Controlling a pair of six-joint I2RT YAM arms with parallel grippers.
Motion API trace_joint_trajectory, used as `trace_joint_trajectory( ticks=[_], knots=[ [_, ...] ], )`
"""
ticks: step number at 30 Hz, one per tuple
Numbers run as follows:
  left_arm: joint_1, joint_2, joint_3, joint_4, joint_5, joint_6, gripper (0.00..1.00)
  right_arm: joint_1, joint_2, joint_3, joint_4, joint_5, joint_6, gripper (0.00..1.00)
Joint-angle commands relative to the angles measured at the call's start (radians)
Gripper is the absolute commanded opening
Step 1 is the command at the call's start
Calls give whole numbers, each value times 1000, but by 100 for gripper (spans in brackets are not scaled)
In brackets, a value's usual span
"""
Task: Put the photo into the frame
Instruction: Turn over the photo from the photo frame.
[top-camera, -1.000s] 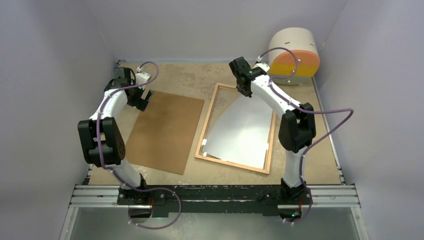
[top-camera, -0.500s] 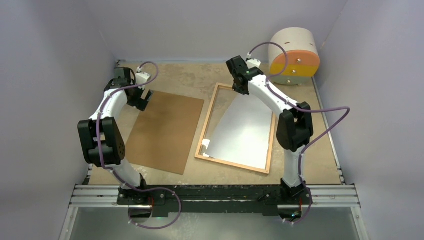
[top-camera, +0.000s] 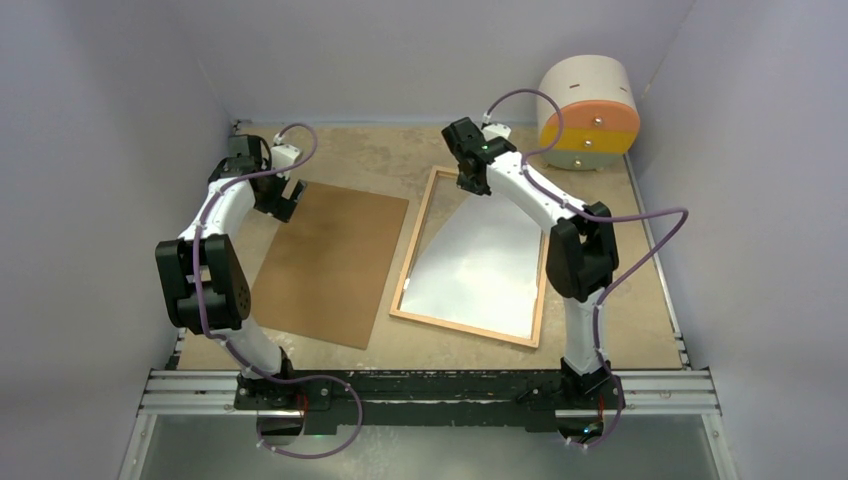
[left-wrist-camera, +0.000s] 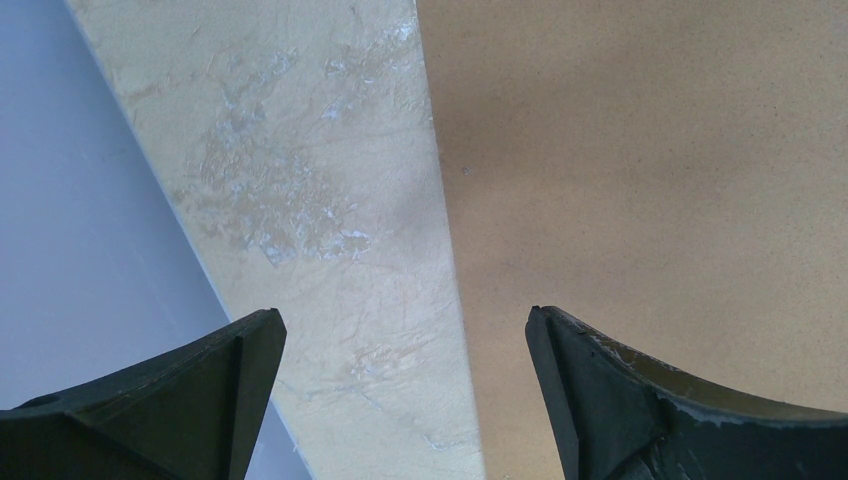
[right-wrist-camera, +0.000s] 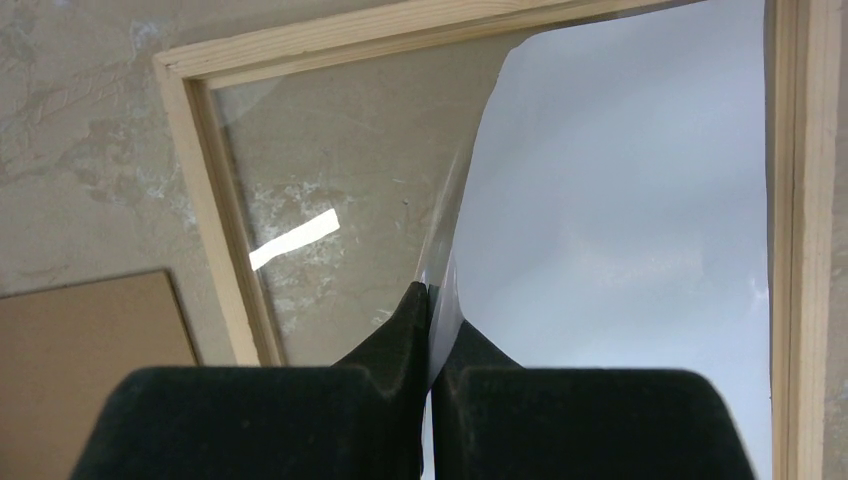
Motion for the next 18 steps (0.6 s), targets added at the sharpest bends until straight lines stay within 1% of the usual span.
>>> trace_joint_trajectory(
  ticks=[1,6,13,14,16,17,18],
  knots=[
    [1,-20,0,21,0,22,100,-11,-20,23,-102,44,71,0],
    [1,-25,-5,22,3,23,100,-16,-41,-6,-72,42,59,0],
    [1,-27,-7,21,5,25,100,-24,-4,25,-72,-35,34,0],
    [1,-28,-9,22,4,27,100,-25,1,27,-70,-46,29,1],
    [1,-29,-11,22,3,29,100,-28,7,26,-59,-77,19,15],
    [1,-29,-11,22,3,30,100,-31,8,21,-46,-100,11,26],
    [1,-29,-11,23,2,31,100,-35,7,15,-33,-125,5,39]
  ],
)
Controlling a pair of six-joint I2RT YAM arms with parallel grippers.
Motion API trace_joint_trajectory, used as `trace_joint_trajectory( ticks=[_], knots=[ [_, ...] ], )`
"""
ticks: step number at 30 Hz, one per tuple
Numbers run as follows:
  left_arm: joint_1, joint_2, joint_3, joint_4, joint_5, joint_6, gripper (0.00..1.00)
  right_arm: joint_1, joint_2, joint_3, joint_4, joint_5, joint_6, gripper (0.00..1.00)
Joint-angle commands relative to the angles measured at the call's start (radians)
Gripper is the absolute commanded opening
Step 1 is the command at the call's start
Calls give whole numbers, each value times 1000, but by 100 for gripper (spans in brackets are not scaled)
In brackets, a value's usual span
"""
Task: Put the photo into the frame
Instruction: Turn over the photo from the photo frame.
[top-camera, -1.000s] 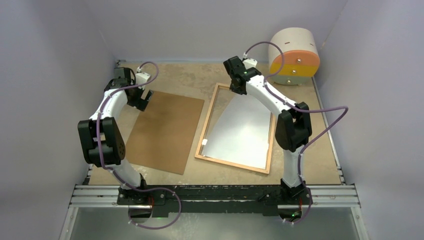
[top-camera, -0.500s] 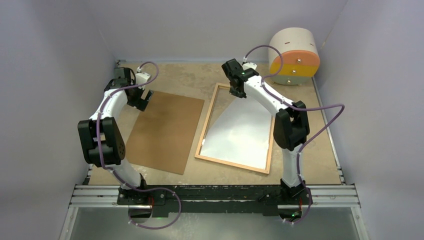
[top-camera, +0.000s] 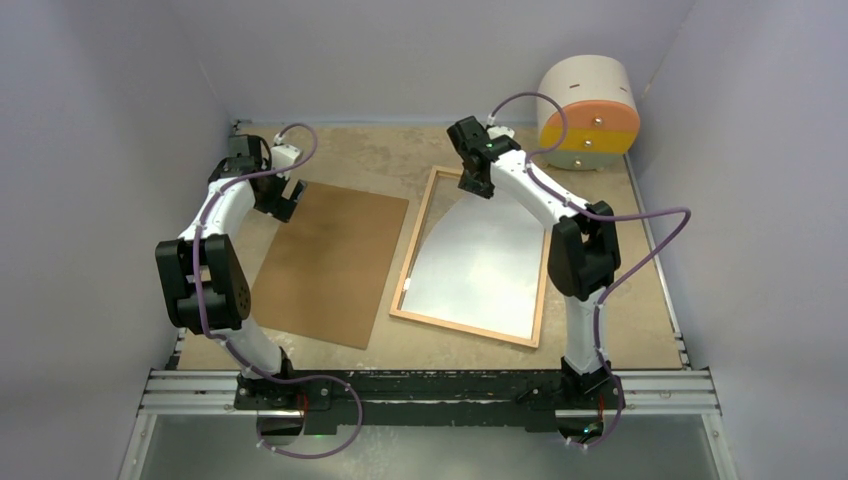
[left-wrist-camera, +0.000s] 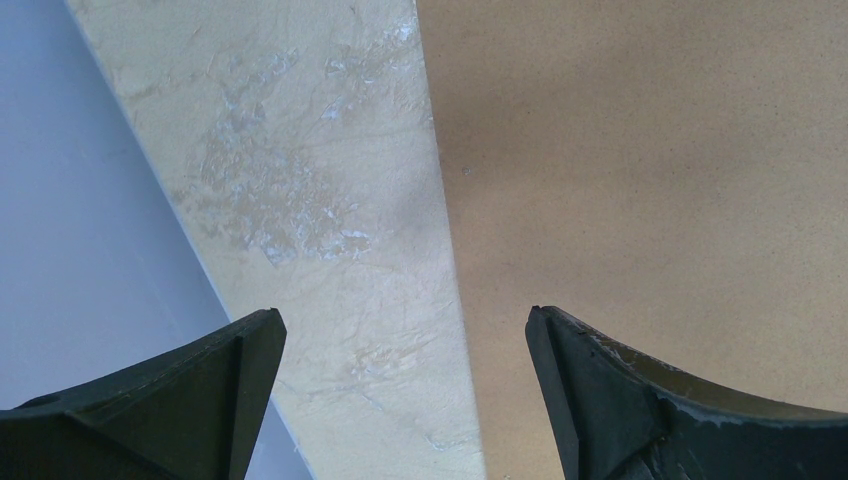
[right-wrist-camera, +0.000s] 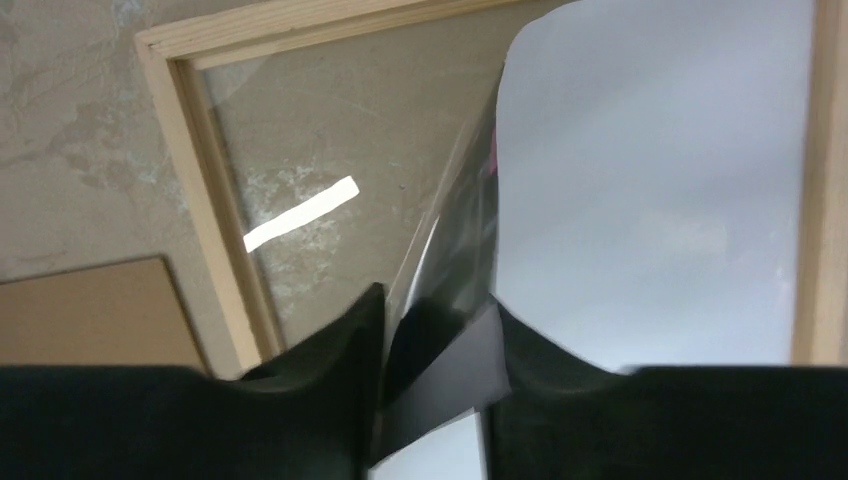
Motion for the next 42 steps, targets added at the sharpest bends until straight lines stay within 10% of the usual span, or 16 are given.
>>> trace_joint_trajectory(
  ticks=[1,13,42],
  knots=[
    [1,-29,-12,23,2,30,100,-14,5,7,13,-100,-31,48],
    [1,-27,-20,26,4,34,100,-26,-10,-41,78,-156,-39,98],
    [1,-22,-7,-9,31,57,100,-152,-162,-311,432,-427,-91,99]
  ],
)
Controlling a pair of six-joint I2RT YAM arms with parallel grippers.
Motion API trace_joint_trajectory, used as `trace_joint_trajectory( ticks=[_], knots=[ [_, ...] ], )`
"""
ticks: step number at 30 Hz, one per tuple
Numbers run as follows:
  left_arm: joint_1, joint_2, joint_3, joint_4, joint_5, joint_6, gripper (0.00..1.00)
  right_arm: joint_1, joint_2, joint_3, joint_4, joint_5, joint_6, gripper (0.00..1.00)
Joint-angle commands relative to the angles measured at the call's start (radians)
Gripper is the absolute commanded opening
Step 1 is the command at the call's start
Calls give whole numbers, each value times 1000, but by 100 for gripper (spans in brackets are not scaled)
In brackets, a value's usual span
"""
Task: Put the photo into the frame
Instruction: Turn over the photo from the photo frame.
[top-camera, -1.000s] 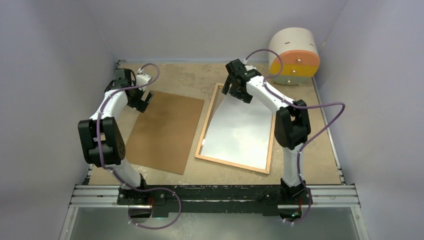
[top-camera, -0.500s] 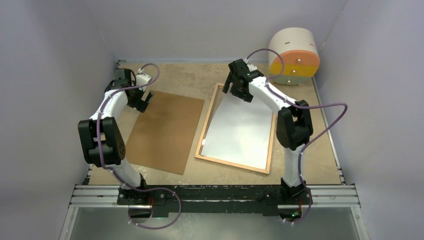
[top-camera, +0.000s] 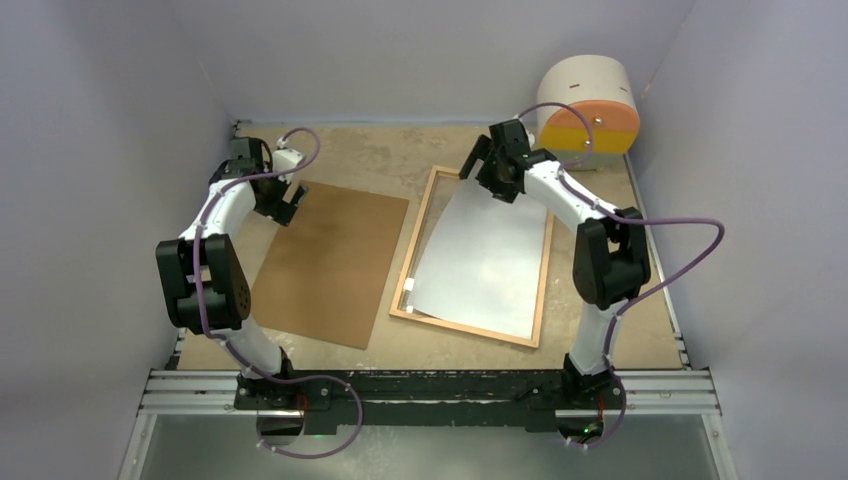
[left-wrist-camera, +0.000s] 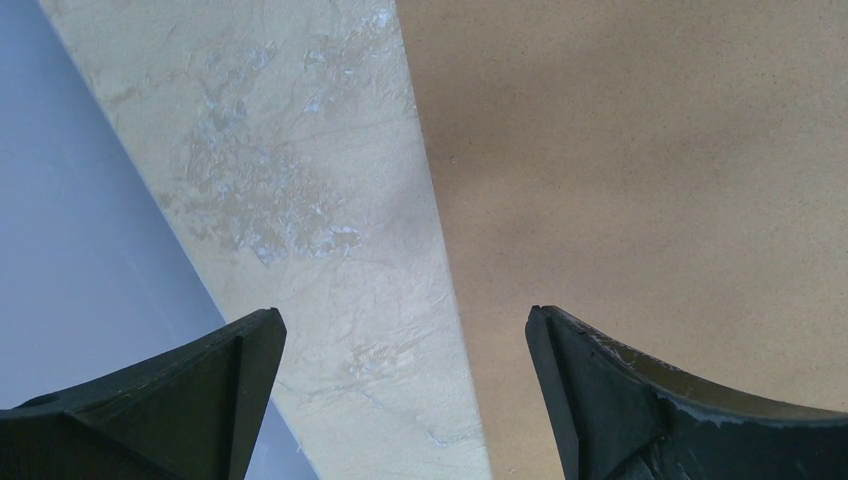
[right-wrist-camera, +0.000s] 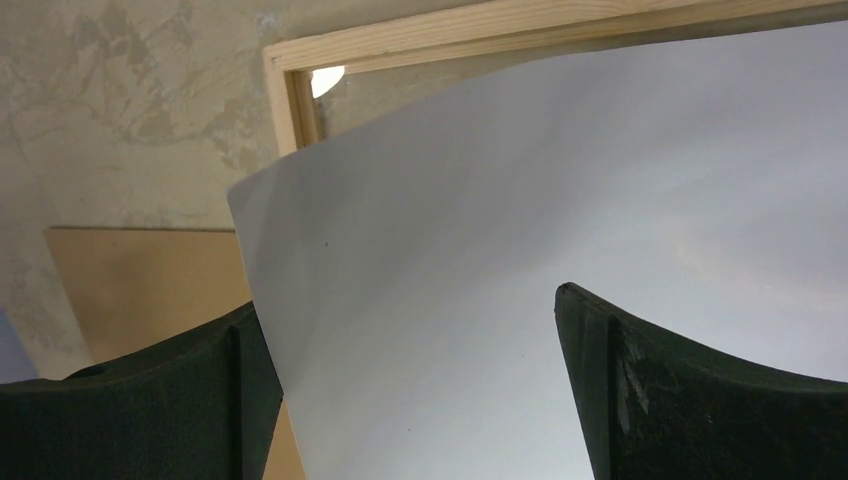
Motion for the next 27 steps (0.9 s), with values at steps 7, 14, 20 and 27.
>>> trace_joint_trajectory(
  ticks=[7,14,20,27],
  knots=[
    [1,-17,8,1,13,23,100,10,-57,-118,179,-39,-30,99],
    [1,-18,9,-5,17,28,100,9,-144,-259,364,-49,-30,99],
    [1,-22,11,-6,18,29,100,10,-186,-369,531,-98,-14,99],
    [1,-21,14,-8,13,35,100,7,-174,-419,627,-149,34,99]
  ],
)
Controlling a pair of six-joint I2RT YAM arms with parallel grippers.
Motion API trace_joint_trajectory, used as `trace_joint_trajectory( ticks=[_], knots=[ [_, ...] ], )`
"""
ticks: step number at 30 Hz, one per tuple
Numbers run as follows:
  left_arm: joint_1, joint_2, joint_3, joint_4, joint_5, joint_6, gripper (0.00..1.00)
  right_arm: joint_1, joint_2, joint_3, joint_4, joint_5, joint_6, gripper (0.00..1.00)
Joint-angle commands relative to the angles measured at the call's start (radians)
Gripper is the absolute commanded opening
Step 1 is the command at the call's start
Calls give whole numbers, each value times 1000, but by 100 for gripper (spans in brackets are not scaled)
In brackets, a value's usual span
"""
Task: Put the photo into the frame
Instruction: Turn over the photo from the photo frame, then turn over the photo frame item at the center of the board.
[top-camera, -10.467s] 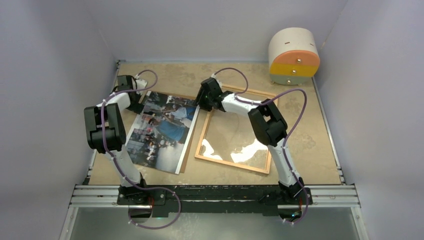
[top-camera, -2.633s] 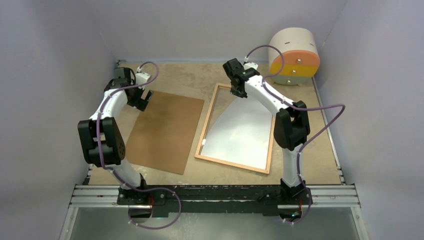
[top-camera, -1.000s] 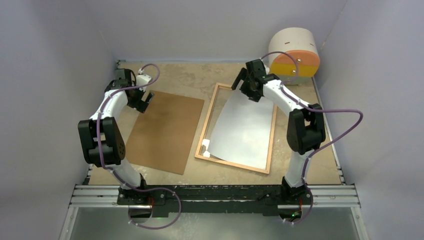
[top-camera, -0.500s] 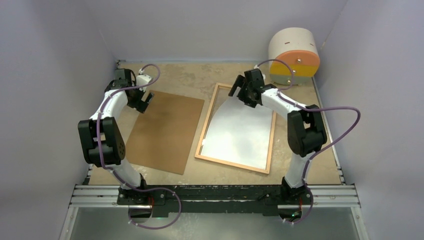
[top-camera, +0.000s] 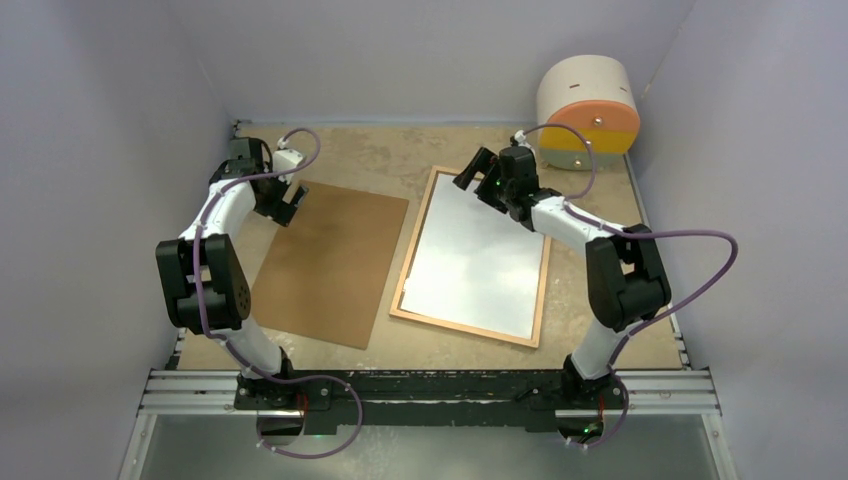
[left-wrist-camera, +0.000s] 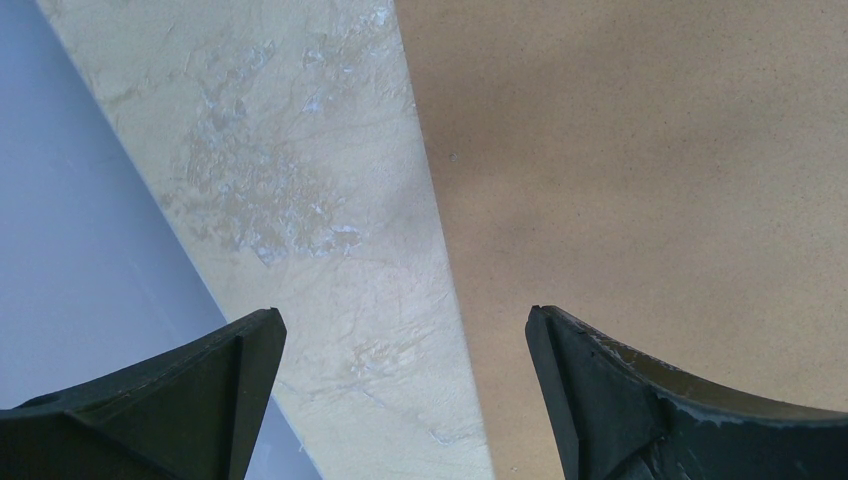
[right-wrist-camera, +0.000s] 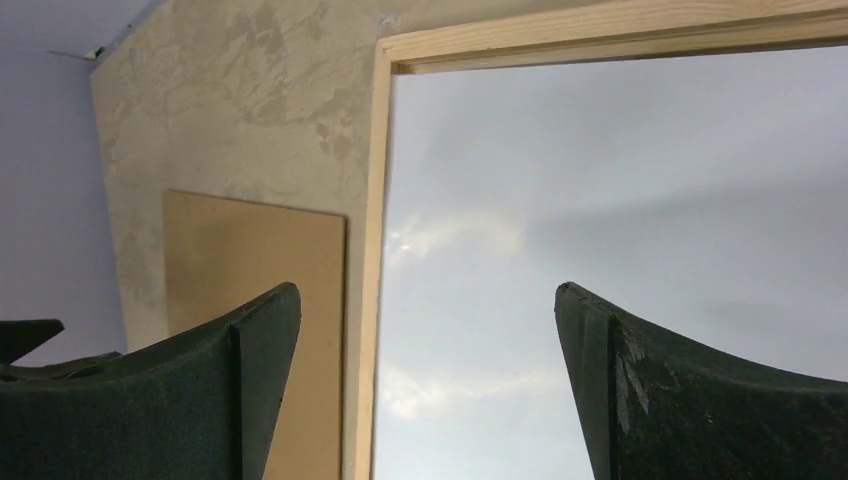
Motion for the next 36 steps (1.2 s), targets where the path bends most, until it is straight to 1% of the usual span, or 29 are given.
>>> trace_joint_trajectory(
  ticks=[1,9,14,16,17,20,23,28,33,36],
  knots=[
    [1,-21,14,-5,11,27,100,-3,-8,-23,103,-47,40,99],
    [1,-17,13,-3,22,32,100,-3,-10,-23,77,-42,44,99],
    [6,-3,9,3,8,39,100,-2,-27,-22,51,-4,26,99],
    [25,11,16,15,0,44,100,10,-38,-30,52,-10,37,97],
    [42,24,36,11,11,42,100,26,-41,-23,45,-4,35,95],
    [105,83,107,-22,31,28,99,145,-21,47,-20,64,19,94],
    [156,106,129,2,-3,24,98,260,28,157,-103,115,38,93],
    [191,130,56,110,-130,44,98,428,157,323,-228,185,75,94],
    [200,139,-17,151,-137,48,97,512,297,479,-399,201,148,95],
    [201,140,-49,164,-129,48,97,540,330,501,-421,204,158,95]
  ],
)
